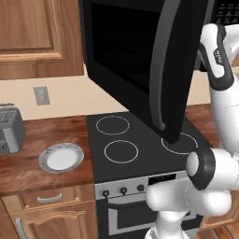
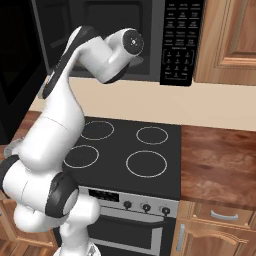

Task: Pick the squash from the counter and place it in the microwave. Then turn on the microwave.

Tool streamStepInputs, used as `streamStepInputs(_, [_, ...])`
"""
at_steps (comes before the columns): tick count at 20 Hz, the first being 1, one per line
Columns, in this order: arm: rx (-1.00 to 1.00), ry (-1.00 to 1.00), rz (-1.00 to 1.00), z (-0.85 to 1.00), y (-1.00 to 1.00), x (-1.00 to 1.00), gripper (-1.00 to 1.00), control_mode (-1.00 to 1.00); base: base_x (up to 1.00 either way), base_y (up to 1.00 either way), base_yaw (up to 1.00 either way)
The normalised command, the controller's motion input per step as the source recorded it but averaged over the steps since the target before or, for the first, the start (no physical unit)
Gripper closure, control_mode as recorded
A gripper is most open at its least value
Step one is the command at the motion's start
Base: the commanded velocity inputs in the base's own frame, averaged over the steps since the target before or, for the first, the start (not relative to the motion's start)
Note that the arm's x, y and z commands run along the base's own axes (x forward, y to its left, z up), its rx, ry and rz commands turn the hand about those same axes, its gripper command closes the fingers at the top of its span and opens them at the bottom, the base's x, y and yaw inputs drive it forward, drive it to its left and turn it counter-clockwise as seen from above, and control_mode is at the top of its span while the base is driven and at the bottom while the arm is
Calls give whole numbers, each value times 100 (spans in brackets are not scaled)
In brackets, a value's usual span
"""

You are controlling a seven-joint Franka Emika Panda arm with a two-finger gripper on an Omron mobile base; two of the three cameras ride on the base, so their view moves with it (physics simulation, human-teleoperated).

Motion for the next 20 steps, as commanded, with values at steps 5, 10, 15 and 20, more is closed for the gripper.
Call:
streamStepInputs(5, [0,-13,0,3,-10,-59,-100,-100,0,0,0])
streamStepInputs(10, [0,-11,0,6,-1,-51,-100,-100,0,0,0])
streamStepInputs(15, [0,-12,2,13,-5,-53,-100,-100,0,0,0])
streamStepInputs(20, [0,-11,5,16,-9,-50,-100,-100,0,0,0])
